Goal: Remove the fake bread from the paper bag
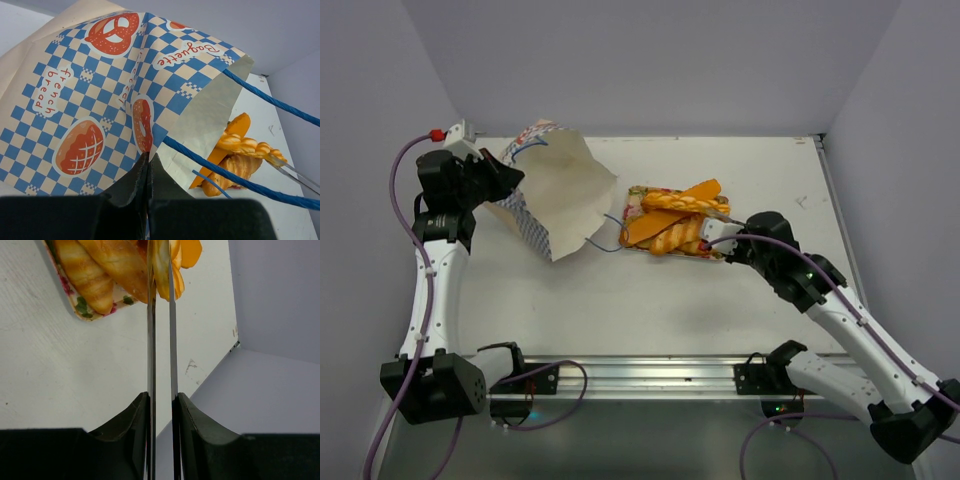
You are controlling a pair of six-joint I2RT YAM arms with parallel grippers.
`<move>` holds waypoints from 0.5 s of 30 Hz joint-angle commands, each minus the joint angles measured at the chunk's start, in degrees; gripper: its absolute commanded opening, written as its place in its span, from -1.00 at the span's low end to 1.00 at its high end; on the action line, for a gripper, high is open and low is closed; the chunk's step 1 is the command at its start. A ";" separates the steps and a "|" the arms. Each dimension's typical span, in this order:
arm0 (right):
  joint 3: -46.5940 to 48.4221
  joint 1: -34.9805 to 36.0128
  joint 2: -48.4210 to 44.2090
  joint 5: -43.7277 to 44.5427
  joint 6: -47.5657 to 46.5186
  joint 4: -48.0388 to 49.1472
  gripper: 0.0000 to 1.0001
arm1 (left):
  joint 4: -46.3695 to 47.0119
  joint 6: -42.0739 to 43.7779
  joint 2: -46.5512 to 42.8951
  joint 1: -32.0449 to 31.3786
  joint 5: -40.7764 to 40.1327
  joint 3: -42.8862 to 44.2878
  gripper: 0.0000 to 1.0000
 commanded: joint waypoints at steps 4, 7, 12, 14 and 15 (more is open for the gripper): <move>-3.11 -0.08 0.37 -2.71 0.31 3.76 -1.00 | 1.89 0.58 -1.53 0.28 1.75 -0.24 -1.00; -3.99 -0.17 0.63 -3.24 -0.13 3.23 -0.94 | 2.33 0.58 -1.44 0.37 2.10 -0.68 -1.00; -4.43 -0.08 0.55 -3.59 0.22 2.88 -0.68 | 3.12 0.31 -1.53 0.28 2.46 -1.38 -1.00; -3.91 -0.08 0.55 -4.37 0.57 2.00 -0.52 | 3.12 0.31 -1.53 0.37 2.55 -1.47 -1.00; -3.38 -0.17 0.55 -4.64 0.83 1.48 -0.47 | 3.29 0.31 -1.53 0.28 2.63 -1.47 -1.00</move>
